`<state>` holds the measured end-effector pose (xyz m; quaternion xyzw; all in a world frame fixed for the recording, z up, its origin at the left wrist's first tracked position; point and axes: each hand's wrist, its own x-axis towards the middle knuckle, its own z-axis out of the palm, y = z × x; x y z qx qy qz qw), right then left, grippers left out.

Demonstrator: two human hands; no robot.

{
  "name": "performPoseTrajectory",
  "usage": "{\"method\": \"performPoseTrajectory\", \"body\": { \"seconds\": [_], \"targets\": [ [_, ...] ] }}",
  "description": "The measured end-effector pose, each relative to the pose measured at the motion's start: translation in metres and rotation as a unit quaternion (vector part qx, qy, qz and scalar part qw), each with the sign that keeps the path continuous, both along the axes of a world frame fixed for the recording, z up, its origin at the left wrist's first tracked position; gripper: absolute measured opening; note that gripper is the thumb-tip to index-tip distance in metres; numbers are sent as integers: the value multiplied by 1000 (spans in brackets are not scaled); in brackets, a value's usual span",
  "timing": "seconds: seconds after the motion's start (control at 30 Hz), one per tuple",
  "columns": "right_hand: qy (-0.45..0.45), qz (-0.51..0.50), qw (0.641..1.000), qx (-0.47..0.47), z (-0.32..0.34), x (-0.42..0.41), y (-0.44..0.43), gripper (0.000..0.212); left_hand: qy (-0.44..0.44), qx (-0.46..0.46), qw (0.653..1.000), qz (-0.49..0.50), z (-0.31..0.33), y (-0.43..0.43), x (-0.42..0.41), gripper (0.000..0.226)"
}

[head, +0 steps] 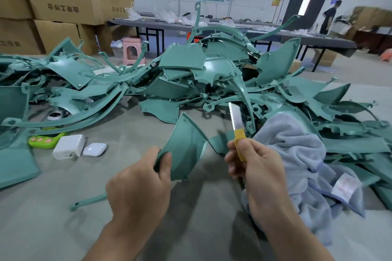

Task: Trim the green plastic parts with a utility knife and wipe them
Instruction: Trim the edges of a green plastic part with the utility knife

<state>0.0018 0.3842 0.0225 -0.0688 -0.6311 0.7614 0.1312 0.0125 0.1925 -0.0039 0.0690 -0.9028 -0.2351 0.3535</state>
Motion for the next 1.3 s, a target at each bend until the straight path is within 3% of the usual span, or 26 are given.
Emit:
{"method": "performPoseTrajectory", "body": {
  "seconds": [0.23, 0.3, 0.4, 0.47, 0.53, 0.7, 0.77, 0.83, 0.9, 1.1, 1.23, 1.3],
  "targets": [
    [56, 50, 993, 93, -14, -12, -43, 30, -7, 9, 999, -42, -4, 12, 3, 32],
    [36, 32, 984, 172, -23, -17, -50, 33, -5, 0, 999, -45, -5, 15, 3, 33],
    [-64, -36, 959, 273, -37, -24, -40, 36, -3, 4, 999, -43, -5, 14, 2, 30],
    [-137, -46, 962, 233, -40, -29, -29, 41, -2, 6, 999, -41, -5, 11, 2, 29],
    [-155, -48, 968, 194, -41, -32, -21, 48, 0, 3, 999, -43, -5, 9, 2, 30],
    [13, 81, 990, 115, -24, -21, -38, 34, -1, -2, 999, -37, -6, 9, 0, 34],
    [-14, 75, 980, 183, -24, -21, -39, 36, 2, -6, 999, -39, -6, 9, -1, 34],
    [-98, 10, 944, 315, -26, -26, -28, 44, 4, -9, 999, -45, -4, 8, -1, 31],
    [-146, -32, 917, 369, -29, -26, -14, 48, 5, -15, 999, -52, -2, 8, -1, 30],
    [33, -70, 972, 223, -19, -19, -9, 26, 62, -54, 992, -100, -7, -3, -4, 36],
    [56, 139, 980, 129, -6, -19, 11, 20, 121, -80, 966, -214, -4, -23, -17, 33],
    [42, 189, 972, 135, -6, -16, 22, 21, 135, -86, 959, -235, -3, -32, -23, 31]
  ]
}}
